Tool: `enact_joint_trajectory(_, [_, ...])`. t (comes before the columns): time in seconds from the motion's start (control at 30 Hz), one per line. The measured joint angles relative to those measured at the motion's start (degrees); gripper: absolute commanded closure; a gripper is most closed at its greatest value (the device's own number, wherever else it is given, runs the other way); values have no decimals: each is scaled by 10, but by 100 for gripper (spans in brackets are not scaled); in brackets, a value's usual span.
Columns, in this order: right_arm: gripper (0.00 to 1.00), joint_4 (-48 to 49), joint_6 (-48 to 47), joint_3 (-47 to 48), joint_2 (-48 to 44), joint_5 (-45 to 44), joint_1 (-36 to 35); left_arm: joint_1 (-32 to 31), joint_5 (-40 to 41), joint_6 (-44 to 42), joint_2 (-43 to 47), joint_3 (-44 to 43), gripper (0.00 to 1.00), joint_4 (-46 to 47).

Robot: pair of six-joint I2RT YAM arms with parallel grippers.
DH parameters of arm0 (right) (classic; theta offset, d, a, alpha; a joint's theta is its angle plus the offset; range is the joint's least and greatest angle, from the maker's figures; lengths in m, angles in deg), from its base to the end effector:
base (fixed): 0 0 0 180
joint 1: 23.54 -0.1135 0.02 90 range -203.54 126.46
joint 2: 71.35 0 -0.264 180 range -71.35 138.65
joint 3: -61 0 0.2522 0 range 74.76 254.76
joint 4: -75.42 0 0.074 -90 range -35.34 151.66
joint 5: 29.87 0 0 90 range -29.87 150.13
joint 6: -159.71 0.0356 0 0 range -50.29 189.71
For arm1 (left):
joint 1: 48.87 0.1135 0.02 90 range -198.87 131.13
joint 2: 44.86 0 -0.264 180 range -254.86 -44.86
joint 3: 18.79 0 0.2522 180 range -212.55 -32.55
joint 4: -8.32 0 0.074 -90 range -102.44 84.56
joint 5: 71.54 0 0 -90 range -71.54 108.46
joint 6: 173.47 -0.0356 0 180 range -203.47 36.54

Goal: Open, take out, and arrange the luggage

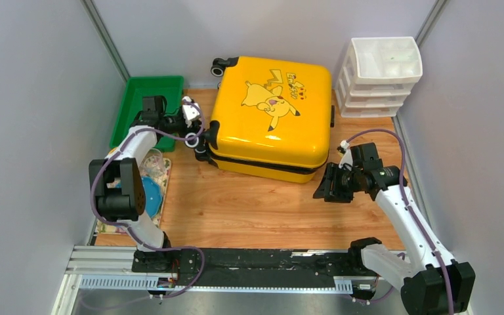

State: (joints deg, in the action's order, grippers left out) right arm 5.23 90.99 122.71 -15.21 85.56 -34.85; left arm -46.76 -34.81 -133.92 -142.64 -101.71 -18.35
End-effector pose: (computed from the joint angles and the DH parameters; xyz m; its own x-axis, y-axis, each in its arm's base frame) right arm 0.1631 0.0482 0.2613 -0.9553 0.1432 -0.2586 -0.0117 0.8559 0.5171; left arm 0.3716 -0.0149 0.2472 0.0234 0.4623 -0.8864 0.8786 0.4134 0.2389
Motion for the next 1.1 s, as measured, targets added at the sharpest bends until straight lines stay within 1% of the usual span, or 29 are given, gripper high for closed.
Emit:
enact_joint_trajectory(0.03, [55, 0, 0, -2, 0, -7, 0, -2, -1, -17, 8, 2, 65, -22])
enact_joint_trajectory(0.1, [58, 3, -1, 0, 0, -26, 6, -11, 1, -56, 38, 18, 67, -60])
enact_joint_trajectory(0.17, [61, 3, -4, 3, 2, -46, 22, -28, 10, -99, 90, 52, 68, -89])
enact_joint_trajectory(0.23, [64, -3, -10, 10, 10, -59, 52, -53, 19, -132, 143, 87, 69, -105])
enact_joint_trajectory(0.3, [65, -6, -17, 17, 20, -70, 96, -89, 29, -153, 195, 119, 71, -123])
enact_joint_trajectory(0.4, [66, -12, -27, 18, 26, -74, 168, -162, 34, -159, 255, 159, 71, -149])
enact_joint_trajectory(0.5, [65, -19, -37, 21, 27, -75, 220, -238, 35, -148, 280, 184, 71, -162])
enact_joint_trajectory(0.57, [63, -27, -42, 30, 28, -81, 244, -290, 36, -123, 291, 200, 68, -164])
enact_joint_trajectory(0.63, [63, -29, -47, 40, 28, -88, 259, -334, 41, -92, 297, 207, 61, -165])
enact_joint_trajectory(0.67, [63, -29, -48, 45, 29, -91, 263, -355, 42, -71, 300, 209, 57, -167])
enact_joint_trajectory(0.7, [64, -29, -49, 48, 31, -94, 266, -366, 43, -56, 302, 209, 49, -170])
enact_joint_trajectory(0.73, [65, -29, -48, 50, 35, -95, 267, -372, 43, -37, 304, 209, 46, -173])
enact_joint_trajectory(0.77, [66, -28, -47, 52, 41, -94, 268, -372, 39, -20, 306, 206, 44, -185])
enact_joint_trajectory(0.83, [68, -26, -43, 54, 57, -90, 268, -340, 18, -3, 308, 194, 39, -223])
enact_joint_trajectory(0.87, [68, -23, -38, 54, 68, -88, 266, -310, 0, 5, 309, 184, 37, -242])
enact_joint_trajectory(0.93, [68, -18, -30, 54, 87, -88, 259, -225, -30, 20, 309, 150, 33, -282])
enact_joint_trajectory(0.97, [68, -15, -26, 54, 95, -89, 255, -191, -31, 26, 307, 127, 32, -300])
enact_joint_trajectory(1.0, [67, -10, -21, 54, 104, -90, 248, -162, -26, 33, 303, 99, 27, -315])
enact_joint_trajectory(1.03, [67, -5, -15, 54, 113, -91, 240, -135, -14, 37, 294, 63, 25, -324])
enact_joint_trajectory(1.1, [67, 4, -4, 54, 128, -95, 229, -99, 8, 40, 269, -14, 22, -329])
